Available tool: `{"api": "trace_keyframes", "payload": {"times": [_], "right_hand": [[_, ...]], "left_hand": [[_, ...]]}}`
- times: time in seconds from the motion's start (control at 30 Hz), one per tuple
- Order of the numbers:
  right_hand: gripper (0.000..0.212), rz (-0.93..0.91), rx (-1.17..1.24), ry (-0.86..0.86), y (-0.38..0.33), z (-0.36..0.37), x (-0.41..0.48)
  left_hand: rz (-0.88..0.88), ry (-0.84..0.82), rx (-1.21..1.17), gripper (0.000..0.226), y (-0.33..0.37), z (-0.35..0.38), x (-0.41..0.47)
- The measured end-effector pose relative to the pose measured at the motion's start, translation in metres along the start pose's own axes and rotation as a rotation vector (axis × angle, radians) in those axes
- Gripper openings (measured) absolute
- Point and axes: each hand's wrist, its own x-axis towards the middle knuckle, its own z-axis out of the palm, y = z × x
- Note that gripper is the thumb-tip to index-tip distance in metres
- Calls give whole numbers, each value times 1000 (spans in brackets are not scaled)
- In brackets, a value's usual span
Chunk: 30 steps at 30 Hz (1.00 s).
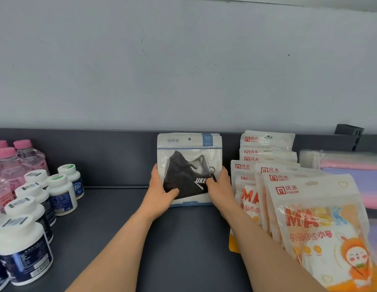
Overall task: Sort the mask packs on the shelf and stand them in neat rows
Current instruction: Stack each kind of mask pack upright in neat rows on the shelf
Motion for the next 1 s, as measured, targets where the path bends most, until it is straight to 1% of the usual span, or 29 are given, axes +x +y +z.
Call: {"api": "trace_keyframes", "payload": {"times": [0.1,0.2,0.3,0.4,0.5,0.57,0.67,0.77,0.8,0.83,0.9,0.93,1.0], "right_hand": [[66,-1,38,26,-2,1,-1],[68,1,34,34,-3,1,-1],[59,-10,9,32,-3,-1,-3],[44,-20,-6,33,-2,-3,-2],[38,-24,0,22,-1,-4,-2],[39,-17,28,23,-1,-5,-2],[52,-7,74,15,-4,-8,-2],[58,-1,96,5,-6,-9,-4],[56,-3,102,11,-6,-8,-5],[51,-8,99,18,-5,-8,-5],[40,-18,81,24,-4,-6,-6],[36,-20,76,20,-3,-6,-6],[32,-24,57,14,-1,-6,-6]], "left_hand": [[19,48,-34,95,1,1,0],[42,86,-46,95,2,1,2],[48,93,-38,87,3,2,2],[69,96,-21,77,2,2,3],[64,95,6,79,-1,-1,5],[47,85,-16,89,-2,-4,4],[-20,80,-77,104,-1,-5,1],[-50,96,-125,104,-4,-5,2],[-53,97,-137,100,-3,-5,2],[-57,91,-157,91,-3,-4,1],[-51,88,-185,55,0,-2,-1],[-40,87,-188,43,1,0,-1],[-1,90,-178,44,4,0,1]]}}
